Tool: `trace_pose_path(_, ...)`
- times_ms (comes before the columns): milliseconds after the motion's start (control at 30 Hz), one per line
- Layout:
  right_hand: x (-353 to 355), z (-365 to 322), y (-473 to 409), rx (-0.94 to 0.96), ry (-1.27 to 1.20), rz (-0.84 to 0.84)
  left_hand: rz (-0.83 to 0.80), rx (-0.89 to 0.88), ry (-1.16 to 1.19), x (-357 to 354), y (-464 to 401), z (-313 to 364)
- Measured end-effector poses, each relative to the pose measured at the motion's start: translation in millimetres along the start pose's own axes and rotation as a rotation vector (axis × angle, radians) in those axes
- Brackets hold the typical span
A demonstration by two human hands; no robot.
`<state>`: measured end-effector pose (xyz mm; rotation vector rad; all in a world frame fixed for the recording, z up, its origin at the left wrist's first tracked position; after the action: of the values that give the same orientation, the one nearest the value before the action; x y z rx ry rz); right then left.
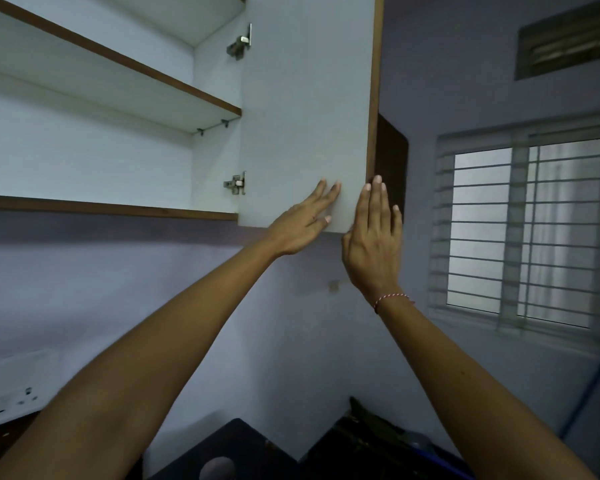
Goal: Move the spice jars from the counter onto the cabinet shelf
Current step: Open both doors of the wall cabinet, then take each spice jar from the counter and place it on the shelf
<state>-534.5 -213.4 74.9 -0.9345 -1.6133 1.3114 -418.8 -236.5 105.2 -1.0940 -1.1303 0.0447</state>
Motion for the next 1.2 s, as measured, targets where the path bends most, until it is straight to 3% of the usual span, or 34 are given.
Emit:
trace_pose_path(167,-25.5,48.9,-9.6,-0.058,0.135,-0.156,-0.222,0.05,-0.167,-49.0,-24.3,-22.4)
trace_pose_path(400,-68.6,98.9,-15.9,-0.013,0.296,-0.357,-0.314,0.059,-0.295,-98.7,-55.2,-37.3)
trace_pose_path(533,-78.4,105.8,-9.5,0.061,0.353,-0.322,-0.288,0.041,-0.33,-114.9,-55.1,-45.5)
trace_pose_path(700,-86.6,102.9,-6.3,0.018,0.387,-0.272,-0.252,0.053,-0.326,-116.7,-47.1,-47.3)
trace_pose_path(933,-108.5,27.2,26.9,0.149,0.176,-0.271,-0.261,0.18,-0.373,-105.6,20.5,-66.6)
trace_pose_path(1200,-142.9,-87.7,122.5,0.179,-0.161,-0.473,-0.256,0.529,-0.362,-78.3,170.8,-103.5)
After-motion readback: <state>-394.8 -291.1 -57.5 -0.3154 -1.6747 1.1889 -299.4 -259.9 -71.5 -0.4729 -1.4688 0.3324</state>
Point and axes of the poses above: each hand's wrist, its own y-axis away from the middle knuckle, its own x-axis out of the back of the hand, z = x × y, the point moved 7 cm from there along -y, towards the middle knuckle, and after that the axes turned 6 degrees about -x, right-handed, at the moved point
